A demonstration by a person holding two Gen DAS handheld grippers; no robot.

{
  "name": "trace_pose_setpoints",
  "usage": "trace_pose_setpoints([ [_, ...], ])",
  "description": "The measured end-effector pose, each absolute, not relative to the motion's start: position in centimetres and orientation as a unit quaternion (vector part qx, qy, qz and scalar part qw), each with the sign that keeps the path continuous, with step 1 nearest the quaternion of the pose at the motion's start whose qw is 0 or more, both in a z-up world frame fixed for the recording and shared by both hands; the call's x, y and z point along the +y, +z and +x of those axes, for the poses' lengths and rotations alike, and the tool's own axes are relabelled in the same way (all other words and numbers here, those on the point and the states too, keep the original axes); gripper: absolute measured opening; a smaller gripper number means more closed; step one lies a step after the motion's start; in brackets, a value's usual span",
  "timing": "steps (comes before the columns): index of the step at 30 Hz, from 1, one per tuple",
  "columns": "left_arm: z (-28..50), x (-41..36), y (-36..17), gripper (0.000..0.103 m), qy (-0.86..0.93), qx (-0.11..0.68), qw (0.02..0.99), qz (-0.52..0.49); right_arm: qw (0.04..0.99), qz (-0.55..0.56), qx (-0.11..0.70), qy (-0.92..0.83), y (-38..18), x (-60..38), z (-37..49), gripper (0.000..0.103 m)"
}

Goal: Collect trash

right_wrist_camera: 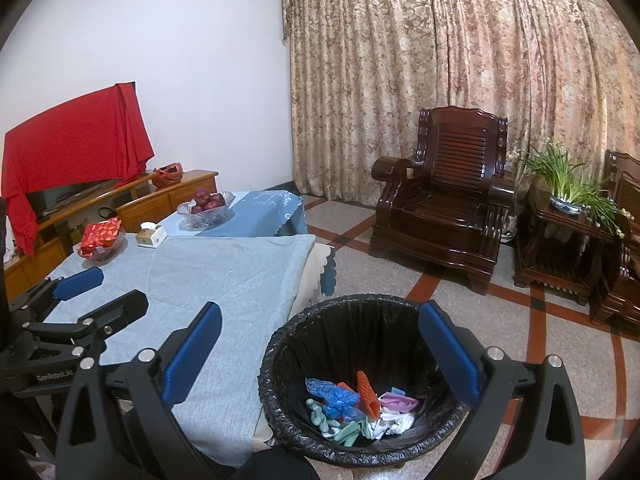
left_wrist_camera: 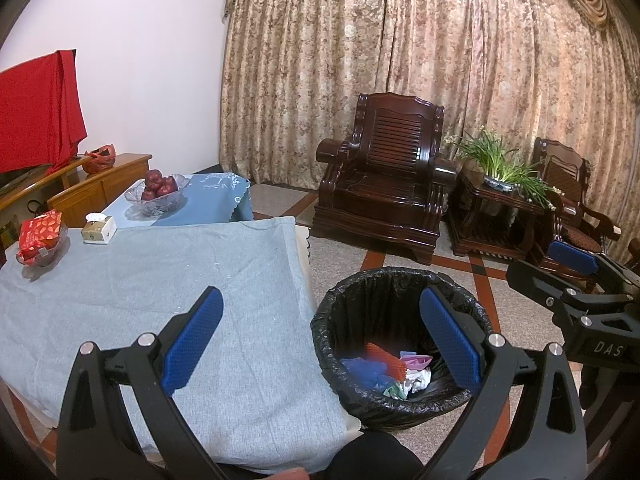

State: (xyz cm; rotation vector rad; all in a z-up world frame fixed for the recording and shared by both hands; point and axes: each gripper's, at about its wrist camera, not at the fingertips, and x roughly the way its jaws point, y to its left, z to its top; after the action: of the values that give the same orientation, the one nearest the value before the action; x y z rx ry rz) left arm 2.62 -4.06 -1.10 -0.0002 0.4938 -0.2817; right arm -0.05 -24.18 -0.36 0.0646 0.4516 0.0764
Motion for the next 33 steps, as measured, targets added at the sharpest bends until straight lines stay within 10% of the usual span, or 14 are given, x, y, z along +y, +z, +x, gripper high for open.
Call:
trace_pose_setpoints([
  [33, 2.51, -4.02, -1.05, 0.096, -0.139, 0.243, 0.96, 0.001, 0.973, 0.031, 0.224, 0.038, -0.57, -23.95, -0.07, 0.097],
])
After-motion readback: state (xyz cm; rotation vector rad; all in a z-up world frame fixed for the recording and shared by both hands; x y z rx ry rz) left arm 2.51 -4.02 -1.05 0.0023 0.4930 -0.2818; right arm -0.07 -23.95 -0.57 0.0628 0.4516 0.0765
